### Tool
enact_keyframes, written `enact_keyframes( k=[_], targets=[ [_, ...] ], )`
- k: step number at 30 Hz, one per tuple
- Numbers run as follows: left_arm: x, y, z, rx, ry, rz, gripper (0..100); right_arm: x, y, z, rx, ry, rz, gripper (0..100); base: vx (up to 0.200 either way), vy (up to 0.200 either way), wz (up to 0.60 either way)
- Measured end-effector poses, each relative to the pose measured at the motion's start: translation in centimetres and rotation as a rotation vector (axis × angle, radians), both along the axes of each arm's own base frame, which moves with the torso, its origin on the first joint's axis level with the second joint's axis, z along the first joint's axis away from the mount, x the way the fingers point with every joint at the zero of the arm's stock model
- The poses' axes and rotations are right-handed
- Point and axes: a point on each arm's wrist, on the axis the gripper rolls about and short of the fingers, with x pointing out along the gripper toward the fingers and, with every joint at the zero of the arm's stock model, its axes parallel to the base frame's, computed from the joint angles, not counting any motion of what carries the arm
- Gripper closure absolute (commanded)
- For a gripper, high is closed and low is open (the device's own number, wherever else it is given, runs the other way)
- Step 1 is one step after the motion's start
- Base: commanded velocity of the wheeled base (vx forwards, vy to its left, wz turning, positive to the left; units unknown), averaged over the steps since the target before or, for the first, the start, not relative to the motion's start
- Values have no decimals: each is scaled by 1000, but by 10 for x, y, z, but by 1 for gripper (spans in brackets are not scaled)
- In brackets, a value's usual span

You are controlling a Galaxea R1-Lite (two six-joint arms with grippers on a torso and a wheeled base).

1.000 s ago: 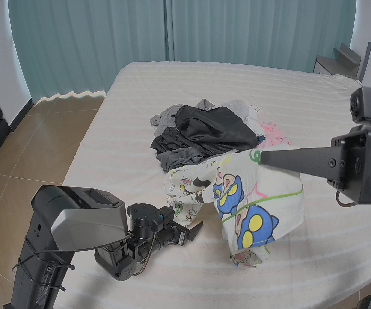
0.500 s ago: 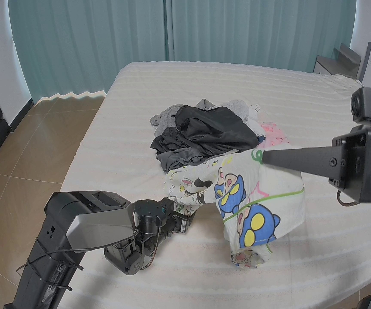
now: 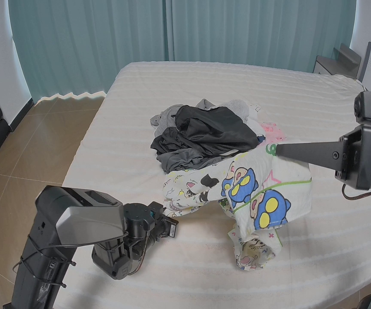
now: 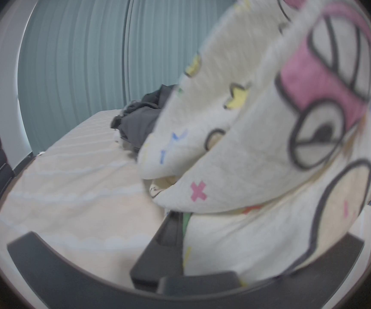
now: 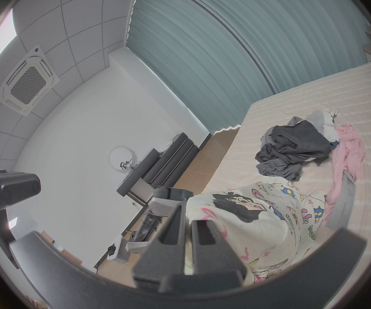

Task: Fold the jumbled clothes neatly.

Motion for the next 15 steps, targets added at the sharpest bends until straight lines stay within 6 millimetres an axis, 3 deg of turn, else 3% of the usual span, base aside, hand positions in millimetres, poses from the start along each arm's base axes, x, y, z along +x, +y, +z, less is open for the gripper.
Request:
enact_keyframes(
  k=[5, 15],
  targets=[
    [-6, 21, 31, -9, -24, 49, 100, 4, -11, -4, -6, 7, -56, 100, 0, 0, 0],
    [-15, 64, 139, -126, -253, 160, 100, 11, -42, -5, 1, -4, -210, 100, 0, 0, 0]
  ],
)
